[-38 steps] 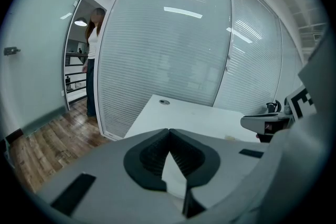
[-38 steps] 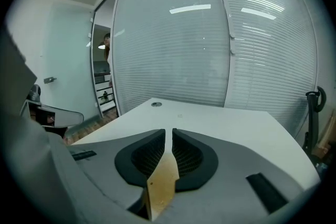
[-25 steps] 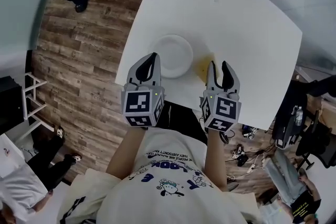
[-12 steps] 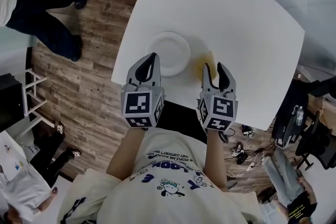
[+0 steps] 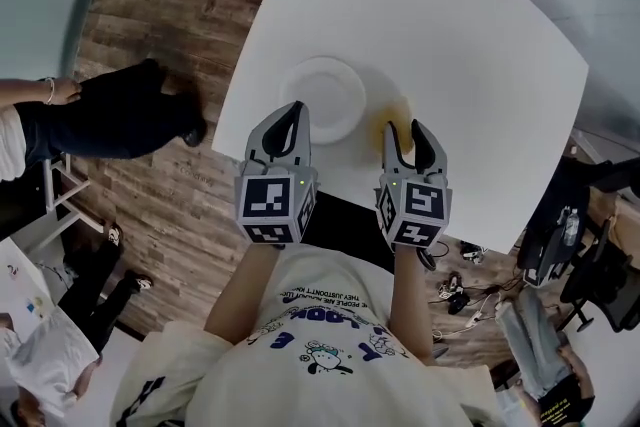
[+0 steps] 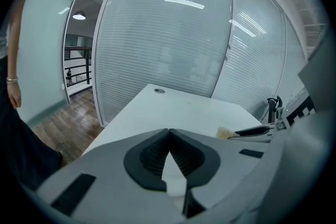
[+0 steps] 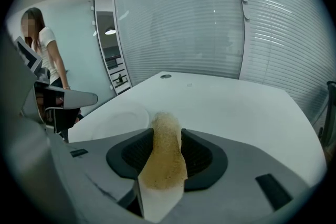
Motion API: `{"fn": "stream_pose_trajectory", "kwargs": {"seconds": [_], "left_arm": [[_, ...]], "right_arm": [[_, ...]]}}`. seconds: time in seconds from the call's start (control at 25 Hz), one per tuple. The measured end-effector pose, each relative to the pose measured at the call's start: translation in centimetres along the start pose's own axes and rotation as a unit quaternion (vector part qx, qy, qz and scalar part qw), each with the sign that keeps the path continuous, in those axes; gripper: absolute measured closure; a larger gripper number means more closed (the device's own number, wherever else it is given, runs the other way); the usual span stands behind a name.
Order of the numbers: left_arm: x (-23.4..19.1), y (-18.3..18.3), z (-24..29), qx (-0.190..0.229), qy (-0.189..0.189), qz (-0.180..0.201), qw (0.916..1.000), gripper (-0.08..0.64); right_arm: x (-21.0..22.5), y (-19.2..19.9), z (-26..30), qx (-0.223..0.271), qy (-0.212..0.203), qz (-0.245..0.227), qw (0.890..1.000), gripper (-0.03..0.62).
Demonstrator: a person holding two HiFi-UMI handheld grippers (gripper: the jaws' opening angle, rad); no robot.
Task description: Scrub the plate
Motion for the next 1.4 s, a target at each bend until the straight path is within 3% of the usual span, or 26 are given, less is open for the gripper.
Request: {"fn": "stream_pose_trajectory", "kwargs": {"seconds": [0.36,0.76,1.0,1.4], "left_arm": [[-0.5,0.3,-0.2,-0.001,-0.008,-0.016,0.9998,0.528],[-1.2,0.6,-1.1,0.009,-0.019,-0.028,0.9994,0.528],[-2.1,0.8,-1.6,0.009,-0.027,-0.051,0.9983,0.528],[-4.2,1.7,-2.5,0.0,-0.048,-0.102,0.9937,0.528]], "right_arm": [[-0.2,0.4,0.4,0.005,-0.022,0.0,1.0,0.456],[-0.4,-0.4,-0.5,0.029,-0.015,-0.009,0.999,0.491],[-1.1,-2.4,-0.4,0.063,-0.018,-0.011,0.998,0.491],[-2.7,-3.8,0.8,0.071,-0.042,-0.03,0.996,0.491]]}}
Point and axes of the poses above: the fingertips, and each gripper's own axes: z forward along the fingers, x to its right, y out of its underside, the point moved 10 cm from there along -z, backward along the fingers, and after that the axes turned 13 degrees about -z, right-handed, at the moved point
